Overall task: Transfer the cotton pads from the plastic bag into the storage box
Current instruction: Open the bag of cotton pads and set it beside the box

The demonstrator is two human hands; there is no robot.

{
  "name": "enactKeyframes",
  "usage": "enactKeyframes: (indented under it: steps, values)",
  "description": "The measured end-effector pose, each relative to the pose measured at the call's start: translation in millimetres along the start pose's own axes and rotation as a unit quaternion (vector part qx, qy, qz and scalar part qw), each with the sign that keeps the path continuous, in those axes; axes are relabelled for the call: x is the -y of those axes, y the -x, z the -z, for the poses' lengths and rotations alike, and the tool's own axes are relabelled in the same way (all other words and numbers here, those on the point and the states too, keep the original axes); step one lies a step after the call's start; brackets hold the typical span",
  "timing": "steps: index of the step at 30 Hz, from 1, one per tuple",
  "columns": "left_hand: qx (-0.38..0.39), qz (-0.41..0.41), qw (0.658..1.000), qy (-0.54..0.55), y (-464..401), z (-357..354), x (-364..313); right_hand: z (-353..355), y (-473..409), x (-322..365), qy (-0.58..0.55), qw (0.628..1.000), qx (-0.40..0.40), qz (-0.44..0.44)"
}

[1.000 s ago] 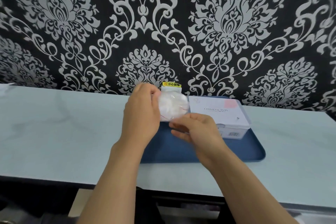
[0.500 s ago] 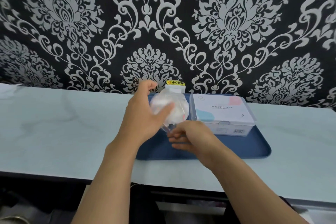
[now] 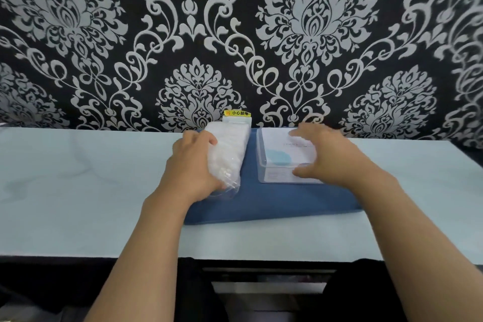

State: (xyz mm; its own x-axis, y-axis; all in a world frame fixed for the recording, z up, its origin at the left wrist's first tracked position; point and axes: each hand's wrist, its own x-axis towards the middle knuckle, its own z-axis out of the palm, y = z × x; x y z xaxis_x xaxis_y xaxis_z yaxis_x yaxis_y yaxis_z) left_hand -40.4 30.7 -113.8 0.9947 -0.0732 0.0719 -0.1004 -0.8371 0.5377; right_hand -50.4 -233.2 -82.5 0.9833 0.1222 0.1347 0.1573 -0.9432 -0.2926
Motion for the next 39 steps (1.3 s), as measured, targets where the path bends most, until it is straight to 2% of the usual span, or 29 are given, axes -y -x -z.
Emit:
enactKeyframes:
  steps: [2,4,6,8,11,15,18,20,21,23,24,25,26,28,29,30,31,33,35,36,37,38,39]
  values:
    - [-0.025,-0.054,0.998,0.009,8,8,-12,-5,-8,0,0.026,0.999,0.044,0.001]
    - [-0.094,-0.137,0.984,0.070,17,5,-36,-5,-13,3,0.120,0.990,0.061,0.032]
    - [-0.120,-0.174,0.972,0.107,24,-10,-59,-3,-13,11,0.222,0.970,0.061,0.078]
    - [-0.101,-0.141,0.980,0.102,29,-32,-78,1,-10,17,0.268,0.954,0.078,0.108]
    - [-0.058,-0.046,0.996,0.052,28,-58,-89,7,-2,18,0.273,0.948,0.087,0.140]
    - [-0.047,0.005,0.994,0.099,21,-71,-96,20,10,13,0.233,0.958,0.063,0.153]
    - [-0.045,0.005,0.994,0.096,22,-74,-95,38,5,2,0.125,0.981,-0.032,0.144]
    - [-0.041,-0.005,0.994,0.097,23,-74,-93,44,-10,-4,0.023,0.982,-0.151,0.110]
    - [-0.034,-0.010,0.995,0.090,24,-75,-92,43,-21,-7,-0.009,0.969,-0.234,0.074]
    - [-0.010,-0.035,0.999,0.031,25,-73,-91,36,-38,-13,-0.074,0.917,-0.390,-0.034]
    - [0.000,-0.049,0.999,-0.003,25,-72,-89,29,-41,-14,-0.105,0.897,-0.422,-0.076]
    - [0.004,-0.058,0.998,-0.028,24,-71,-87,20,-43,-14,-0.112,0.905,-0.401,-0.089]
    - [0.008,-0.065,0.997,-0.041,23,-71,-85,8,-42,-14,-0.092,0.937,-0.328,-0.080]
    - [0.013,-0.080,0.996,-0.044,21,-69,-83,-19,-34,-11,-0.050,0.992,-0.105,-0.054]
    - [0.012,-0.091,0.995,-0.046,21,-65,-83,-27,-28,-8,-0.050,0.997,-0.020,-0.059]
    - [0.012,-0.101,0.994,-0.039,21,-59,-82,-33,-24,-6,-0.060,0.996,0.019,-0.069]
    - [0.011,-0.110,0.994,-0.020,22,-52,-82,-32,-22,-5,-0.063,0.995,0.018,-0.079]
    - [-0.029,-0.134,0.989,0.062,25,-31,-77,-22,-18,6,-0.024,0.996,-0.052,-0.069]
    - [-0.134,-0.159,0.966,0.155,28,-3,-61,-8,-6,33,-0.074,0.985,-0.156,-0.002]
    - [-0.183,-0.160,0.954,0.176,27,9,-47,-4,4,52,-0.131,0.974,-0.174,0.054]
    - [-0.212,-0.148,0.951,0.170,24,18,-29,-6,17,72,-0.166,0.967,-0.151,0.117]
    - [-0.212,-0.121,0.960,0.140,22,25,-10,-11,31,93,-0.170,0.966,-0.093,0.174]
    - [-0.176,-0.080,0.976,0.102,19,29,7,-22,43,111,-0.139,0.967,-0.018,0.212]
